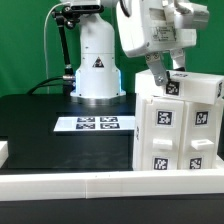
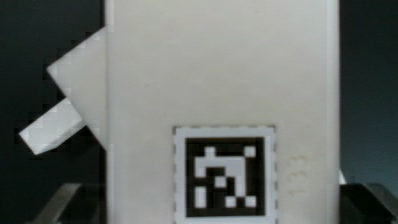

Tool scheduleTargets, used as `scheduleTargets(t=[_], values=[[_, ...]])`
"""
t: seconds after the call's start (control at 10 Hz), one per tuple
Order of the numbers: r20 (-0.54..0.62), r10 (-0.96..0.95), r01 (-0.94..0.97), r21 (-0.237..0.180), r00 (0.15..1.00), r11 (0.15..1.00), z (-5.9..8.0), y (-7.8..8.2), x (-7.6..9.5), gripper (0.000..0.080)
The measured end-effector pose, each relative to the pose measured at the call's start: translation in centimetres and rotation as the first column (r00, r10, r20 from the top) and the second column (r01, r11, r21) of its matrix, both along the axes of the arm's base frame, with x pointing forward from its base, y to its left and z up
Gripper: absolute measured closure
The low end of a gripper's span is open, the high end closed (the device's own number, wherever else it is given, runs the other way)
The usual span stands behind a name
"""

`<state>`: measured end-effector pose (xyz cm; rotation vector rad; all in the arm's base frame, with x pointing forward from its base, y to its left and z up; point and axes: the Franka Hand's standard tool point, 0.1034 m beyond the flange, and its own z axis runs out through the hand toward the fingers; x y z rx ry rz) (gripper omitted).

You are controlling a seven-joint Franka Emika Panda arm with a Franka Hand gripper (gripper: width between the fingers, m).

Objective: Assemble cabinet

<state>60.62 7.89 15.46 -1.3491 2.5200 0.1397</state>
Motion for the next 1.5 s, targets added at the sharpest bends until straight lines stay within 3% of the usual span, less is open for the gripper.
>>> scheduleTargets(t=[0.1, 0.3, 0.4, 0.8, 1.0, 1.2, 1.4, 1.5], values=[[0.001, 0.003, -0.003, 0.001, 1.000, 1.000, 0.0, 0.1, 0.0, 0.0050], [0.018, 0.015, -0.015, 0.007, 1.000, 1.000, 0.9, 0.7, 0.1, 0.0011], [0.034, 0.017, -0.018, 0.013, 0.999, 1.000, 1.8, 0.9, 0.4, 0.0002], [0.053, 0.093, -0.093, -0.001, 0.994, 0.996, 2.0, 1.0, 0.6, 0.0003], [0.100, 0.466, -0.460, -0.079, 0.879, 0.884, 2.7, 1.0, 1.2, 0.0003], [0.119, 0.729, -0.708, -0.175, 0.675, 0.684, 2.7, 0.9, 1.5, 0.0003], [0.120, 0.867, -0.829, -0.253, 0.484, 0.498, 2.7, 0.6, 1.6, 0.0003], [0.115, 0.891, -0.850, -0.269, 0.439, 0.453, 2.7, 0.6, 1.5, 0.0003]])
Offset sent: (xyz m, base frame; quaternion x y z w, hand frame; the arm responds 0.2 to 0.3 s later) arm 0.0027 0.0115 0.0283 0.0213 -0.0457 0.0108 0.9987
